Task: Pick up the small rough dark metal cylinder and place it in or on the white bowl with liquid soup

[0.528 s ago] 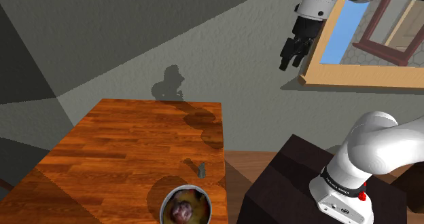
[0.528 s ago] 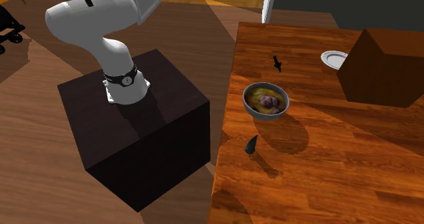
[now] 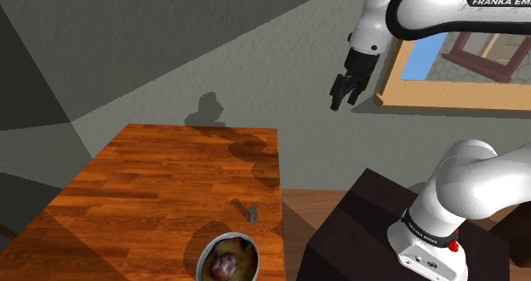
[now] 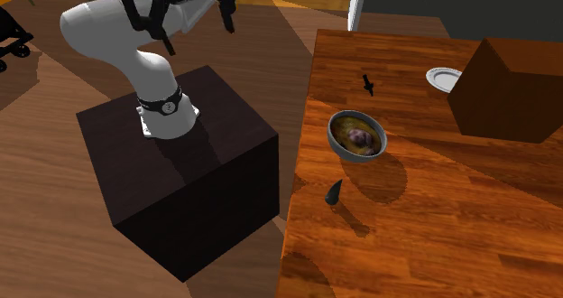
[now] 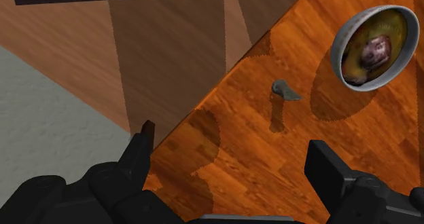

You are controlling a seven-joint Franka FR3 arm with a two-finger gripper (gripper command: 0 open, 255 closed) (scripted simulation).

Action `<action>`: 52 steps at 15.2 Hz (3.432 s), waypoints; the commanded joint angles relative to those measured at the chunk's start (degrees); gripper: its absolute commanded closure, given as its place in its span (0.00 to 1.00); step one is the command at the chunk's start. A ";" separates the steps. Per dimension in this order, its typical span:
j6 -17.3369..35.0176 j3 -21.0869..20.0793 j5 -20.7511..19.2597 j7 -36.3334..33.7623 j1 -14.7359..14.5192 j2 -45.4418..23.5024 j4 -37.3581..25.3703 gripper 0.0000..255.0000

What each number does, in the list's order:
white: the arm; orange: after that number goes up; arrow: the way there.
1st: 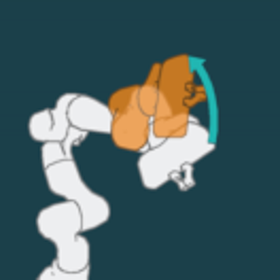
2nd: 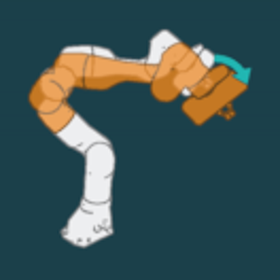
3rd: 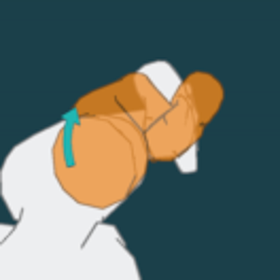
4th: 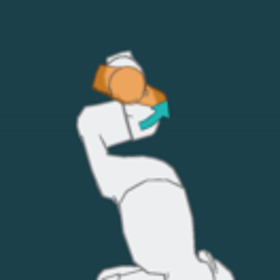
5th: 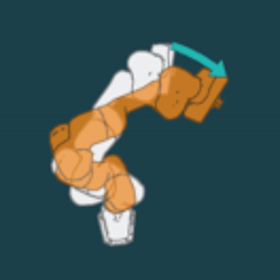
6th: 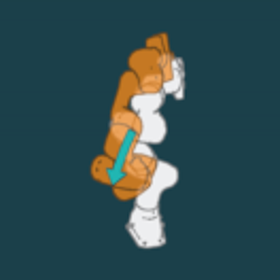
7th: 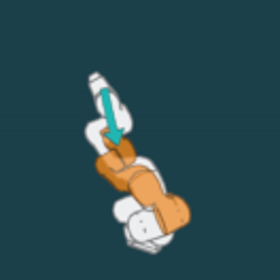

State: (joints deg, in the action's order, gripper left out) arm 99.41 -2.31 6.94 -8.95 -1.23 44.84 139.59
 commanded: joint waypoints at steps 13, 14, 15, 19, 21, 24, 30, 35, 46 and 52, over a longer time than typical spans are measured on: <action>27.93 -9.76 5.23 -7.21 -3.15 -18.90 8.87 0.00; 29.94 -10.45 5.37 -7.78 -3.30 -20.88 8.89 0.00; 31.95 -11.13 5.45 -8.38 -3.42 -22.94 8.83 0.00; 39.69 -13.75 4.87 -11.18 -3.68 -31.79 7.73 0.00; 43.33 -14.92 3.87 -12.96 -3.71 -36.51 6.69 0.00; 48.34 -16.26 1.22 -16.29 -3.83 -43.86 4.53 0.00; 56.12 -15.45 -7.12 -24.72 -6.51 -58.77 -1.91 0.00; 60.08 -11.99 -12.29 -30.22 -11.35 -70.56 -9.34 0.00; 64.46 -9.18 -14.40 -32.13 -14.44 -78.92 -13.36 0.00; 64.45 -9.18 -14.40 -32.13 -14.44 -78.91 -13.36 0.00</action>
State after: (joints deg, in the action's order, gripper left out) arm 163.86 -11.49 -7.46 -41.09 -15.67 -34.08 126.23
